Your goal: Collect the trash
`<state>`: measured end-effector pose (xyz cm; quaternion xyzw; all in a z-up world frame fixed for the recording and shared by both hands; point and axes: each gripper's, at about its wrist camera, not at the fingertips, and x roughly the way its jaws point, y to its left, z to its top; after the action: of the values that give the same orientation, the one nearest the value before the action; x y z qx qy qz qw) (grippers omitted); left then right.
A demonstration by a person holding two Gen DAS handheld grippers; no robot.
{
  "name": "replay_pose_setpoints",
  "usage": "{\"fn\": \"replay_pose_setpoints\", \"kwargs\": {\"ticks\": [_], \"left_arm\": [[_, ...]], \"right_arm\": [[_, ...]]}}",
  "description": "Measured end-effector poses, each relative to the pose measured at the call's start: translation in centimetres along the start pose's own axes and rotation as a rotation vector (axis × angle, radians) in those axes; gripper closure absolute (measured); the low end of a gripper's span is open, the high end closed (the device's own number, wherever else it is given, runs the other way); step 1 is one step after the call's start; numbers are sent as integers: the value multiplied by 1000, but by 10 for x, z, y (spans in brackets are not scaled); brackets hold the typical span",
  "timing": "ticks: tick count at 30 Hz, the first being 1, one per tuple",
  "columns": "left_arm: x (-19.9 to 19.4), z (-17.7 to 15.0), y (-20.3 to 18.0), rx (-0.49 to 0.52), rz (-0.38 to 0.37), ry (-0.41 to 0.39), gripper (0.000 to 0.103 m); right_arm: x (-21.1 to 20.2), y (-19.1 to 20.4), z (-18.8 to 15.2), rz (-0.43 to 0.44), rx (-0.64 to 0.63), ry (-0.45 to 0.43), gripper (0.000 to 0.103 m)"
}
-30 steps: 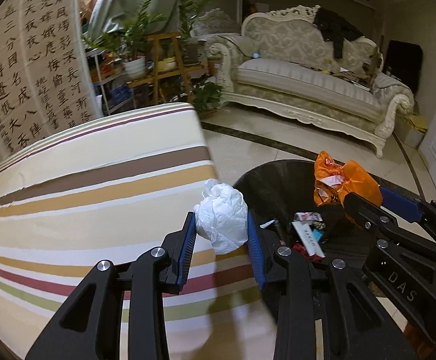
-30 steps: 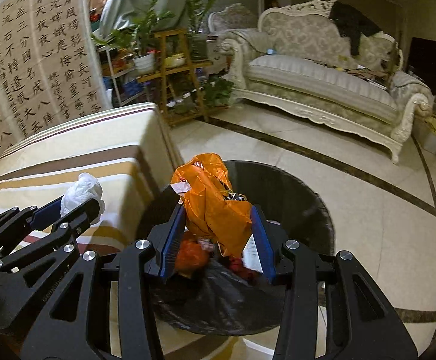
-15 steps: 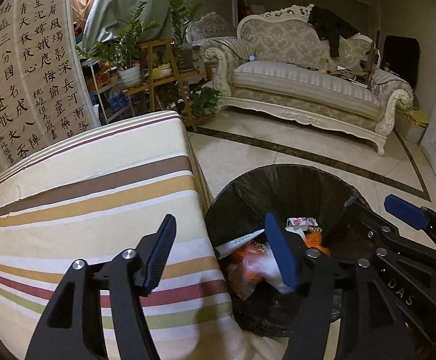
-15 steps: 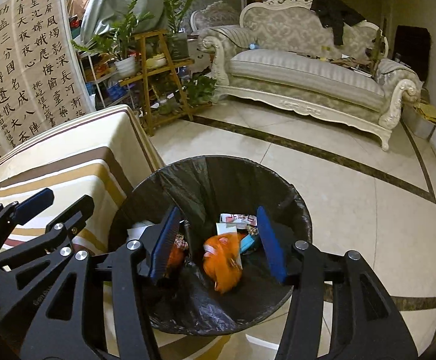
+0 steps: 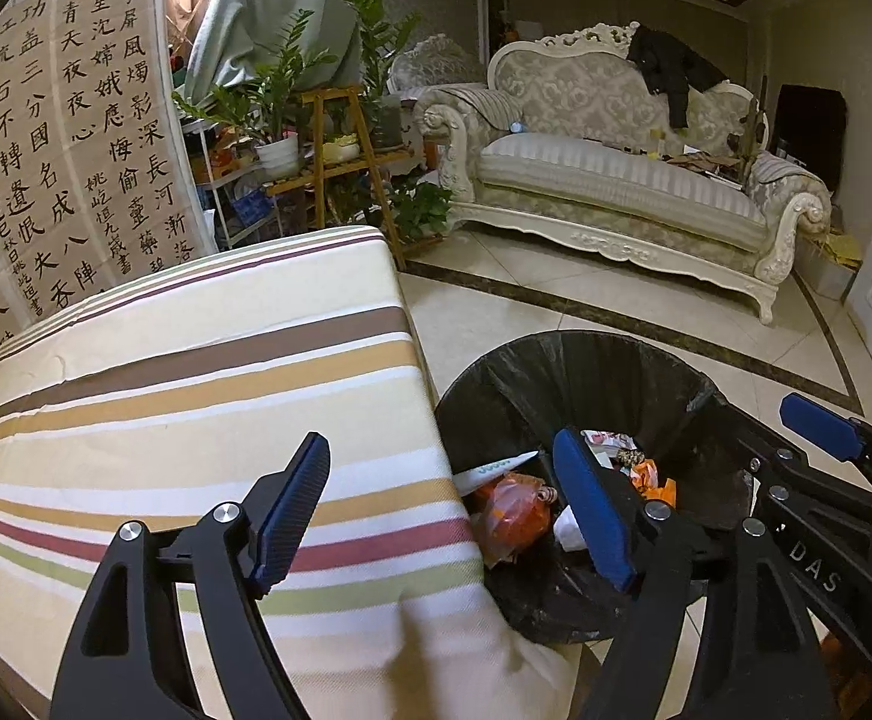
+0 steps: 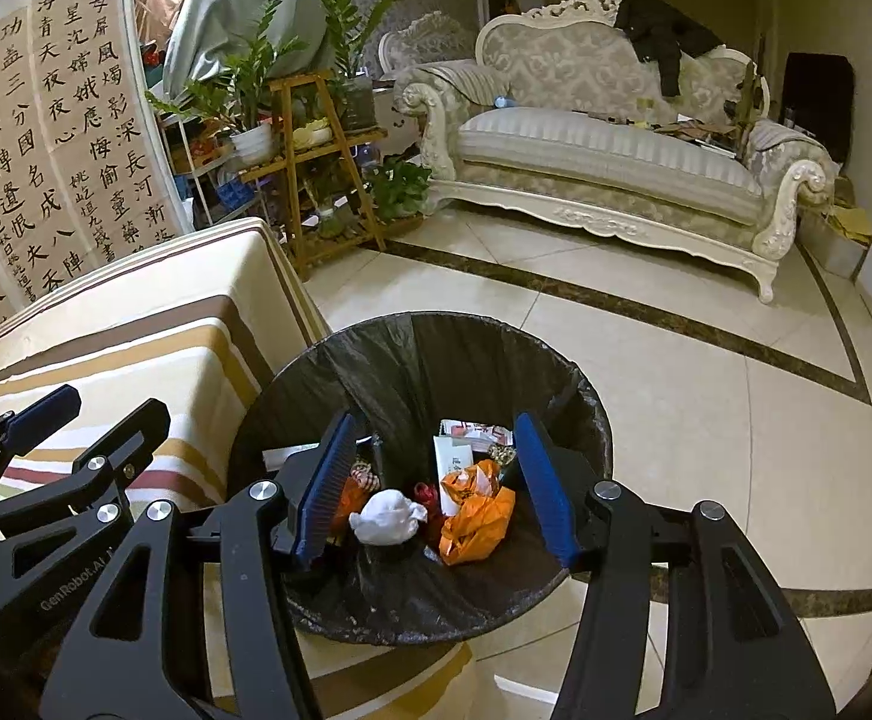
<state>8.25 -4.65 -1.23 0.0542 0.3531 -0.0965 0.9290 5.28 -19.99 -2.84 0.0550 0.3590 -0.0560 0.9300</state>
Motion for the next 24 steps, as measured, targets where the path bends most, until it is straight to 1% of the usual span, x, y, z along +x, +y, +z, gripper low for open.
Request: {"fn": "replay_pose_setpoints", "kwargs": {"ticks": [4,12,19,24], "left_arm": [[-9,-4,3,1,18,-15,27],[-24,-15,13,-13,35,-30,25],[-30,-23,20,-26,47,-28,24],[-35,-23,24,-33,48,-42,24]], "right_arm": [[-8,2,-4,-2,-9,-10,45],[-21,5,-11,-10,-20,-21,44],[-32,10,-16,-10,-32,-32,44],[-38,13,-18,-12,-38,-44,44]]}}
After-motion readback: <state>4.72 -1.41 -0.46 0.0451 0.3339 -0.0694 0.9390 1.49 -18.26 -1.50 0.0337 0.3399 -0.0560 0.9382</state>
